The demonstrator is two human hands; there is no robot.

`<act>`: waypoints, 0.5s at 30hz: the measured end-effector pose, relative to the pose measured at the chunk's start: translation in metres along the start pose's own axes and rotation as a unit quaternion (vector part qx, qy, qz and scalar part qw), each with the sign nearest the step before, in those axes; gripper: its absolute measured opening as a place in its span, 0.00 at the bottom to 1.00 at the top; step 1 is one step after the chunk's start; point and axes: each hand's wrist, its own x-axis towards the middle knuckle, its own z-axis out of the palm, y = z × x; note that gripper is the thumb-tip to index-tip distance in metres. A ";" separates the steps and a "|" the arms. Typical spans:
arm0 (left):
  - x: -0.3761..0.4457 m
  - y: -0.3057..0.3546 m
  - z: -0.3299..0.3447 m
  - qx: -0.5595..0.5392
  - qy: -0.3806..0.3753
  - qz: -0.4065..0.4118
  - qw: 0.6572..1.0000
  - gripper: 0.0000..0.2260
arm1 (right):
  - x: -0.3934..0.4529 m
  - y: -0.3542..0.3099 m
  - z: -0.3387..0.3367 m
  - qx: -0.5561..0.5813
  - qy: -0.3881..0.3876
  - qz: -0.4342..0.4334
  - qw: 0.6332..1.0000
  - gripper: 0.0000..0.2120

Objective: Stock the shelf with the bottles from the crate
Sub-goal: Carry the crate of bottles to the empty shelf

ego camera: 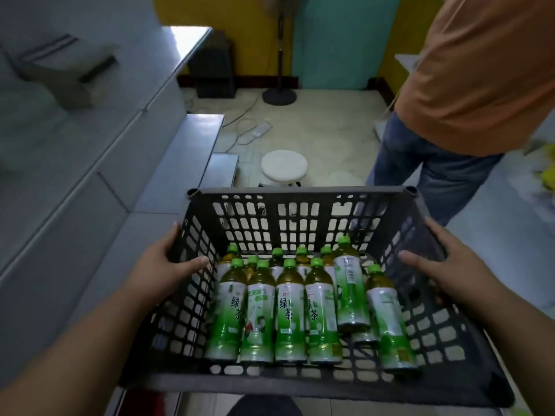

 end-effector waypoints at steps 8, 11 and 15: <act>0.155 0.022 -0.017 -0.020 0.028 -0.086 0.996 0.47 | 0.178 -0.098 0.042 -0.026 -0.069 -0.001 0.997 0.49; 0.192 0.024 -0.016 -0.027 0.060 -0.120 0.991 0.48 | 0.251 -0.132 0.062 -0.050 -0.106 -0.032 0.993 0.50; 0.231 0.015 -0.001 -0.046 0.121 -0.185 0.974 0.47 | 0.355 -0.169 0.104 -0.060 -0.183 -0.068 0.979 0.47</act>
